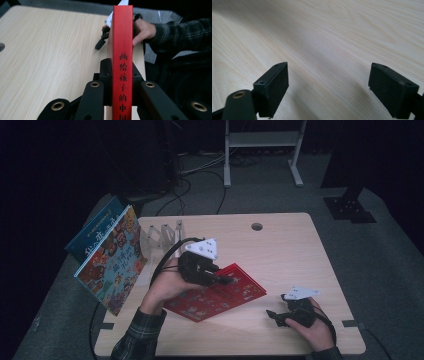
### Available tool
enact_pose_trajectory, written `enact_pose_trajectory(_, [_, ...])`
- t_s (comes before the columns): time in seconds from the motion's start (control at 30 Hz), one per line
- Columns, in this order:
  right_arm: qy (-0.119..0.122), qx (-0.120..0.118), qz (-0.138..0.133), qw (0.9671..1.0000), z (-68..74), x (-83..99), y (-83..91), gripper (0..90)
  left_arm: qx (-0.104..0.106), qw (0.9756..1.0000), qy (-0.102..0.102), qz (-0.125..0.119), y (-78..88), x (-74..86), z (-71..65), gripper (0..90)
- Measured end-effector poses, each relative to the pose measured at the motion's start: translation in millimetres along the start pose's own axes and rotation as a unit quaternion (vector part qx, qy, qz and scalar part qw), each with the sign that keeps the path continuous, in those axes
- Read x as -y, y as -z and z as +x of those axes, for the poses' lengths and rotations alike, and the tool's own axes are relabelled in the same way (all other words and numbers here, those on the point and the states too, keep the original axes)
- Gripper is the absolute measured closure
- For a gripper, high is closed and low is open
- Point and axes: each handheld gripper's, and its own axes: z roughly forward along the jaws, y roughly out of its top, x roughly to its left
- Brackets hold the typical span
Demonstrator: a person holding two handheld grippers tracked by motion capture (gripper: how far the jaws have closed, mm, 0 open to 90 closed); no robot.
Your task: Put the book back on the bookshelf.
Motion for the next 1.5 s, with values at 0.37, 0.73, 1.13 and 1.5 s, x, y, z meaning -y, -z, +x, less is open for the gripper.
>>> enact_pose_trajectory(0.37, [0.005,0.017,0.02,0.9997,-1.4,1.1,-5.9,15.6,-0.01,0.9982,0.026,-0.054,29.8,16.6,-1.4,79.7])
enact_pose_trajectory(0.73, [0.006,0.025,0.009,0.9996,-1.3,2.5,-9.3,13.2,-0.069,0.9922,0.047,-0.093,66.1,40.2,-5.3,79.7])
enact_pose_trajectory(1.13, [0.001,0.03,0.005,0.9995,-1.8,2.4,-10.7,12.3,-0.114,0.9823,0.075,-0.128,92.1,69.9,-10.9,79.7])
enact_pose_trajectory(1.5, [-0.002,0.033,0.005,0.9994,-2.1,2.0,-11.1,12.2,-0.15,0.9743,0.094,-0.14,111.9,87.9,-15.4,79.7])
